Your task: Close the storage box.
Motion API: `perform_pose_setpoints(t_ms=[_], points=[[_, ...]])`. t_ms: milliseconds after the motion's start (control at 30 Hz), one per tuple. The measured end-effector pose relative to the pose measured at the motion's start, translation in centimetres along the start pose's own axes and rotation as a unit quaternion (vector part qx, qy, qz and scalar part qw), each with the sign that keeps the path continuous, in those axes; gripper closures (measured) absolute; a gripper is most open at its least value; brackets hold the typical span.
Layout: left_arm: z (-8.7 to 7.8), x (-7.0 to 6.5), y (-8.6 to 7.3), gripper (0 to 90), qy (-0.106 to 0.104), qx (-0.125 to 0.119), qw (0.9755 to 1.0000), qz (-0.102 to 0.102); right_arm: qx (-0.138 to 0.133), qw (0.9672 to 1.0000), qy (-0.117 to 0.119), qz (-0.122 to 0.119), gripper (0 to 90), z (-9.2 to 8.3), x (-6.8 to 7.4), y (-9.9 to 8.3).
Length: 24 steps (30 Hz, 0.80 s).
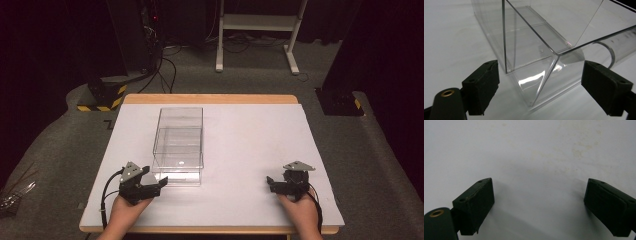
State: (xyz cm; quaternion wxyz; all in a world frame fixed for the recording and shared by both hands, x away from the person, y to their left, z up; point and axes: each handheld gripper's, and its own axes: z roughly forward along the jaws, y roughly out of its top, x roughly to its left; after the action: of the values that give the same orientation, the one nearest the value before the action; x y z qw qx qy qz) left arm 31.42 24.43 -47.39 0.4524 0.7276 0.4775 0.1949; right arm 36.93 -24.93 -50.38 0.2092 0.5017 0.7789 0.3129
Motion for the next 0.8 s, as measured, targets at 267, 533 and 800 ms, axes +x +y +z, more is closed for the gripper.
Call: perform_pose_setpoints(t_ms=[267, 533, 800], points=[[0.6, 0.3, 0.4, 15.3, 0.004, 0.0, 1.0, -0.002, 0.0, 1.0, 0.0, 0.0, 9.1, 0.0, 0.0, 0.0], [1.1, 0.7, 0.7, 15.2, 0.008, -0.003, 0.9999, -0.007, 0.0, 1.0, 0.0, 0.0, 9.1, 0.0, 0.0, 0.0], [1.7, 1.1, 1.1, 15.2, 0.017, -0.007, 0.9997, -0.014, 0.0, 1.0, 0.0, 0.0, 9.1, 0.0, 0.0, 0.0]])
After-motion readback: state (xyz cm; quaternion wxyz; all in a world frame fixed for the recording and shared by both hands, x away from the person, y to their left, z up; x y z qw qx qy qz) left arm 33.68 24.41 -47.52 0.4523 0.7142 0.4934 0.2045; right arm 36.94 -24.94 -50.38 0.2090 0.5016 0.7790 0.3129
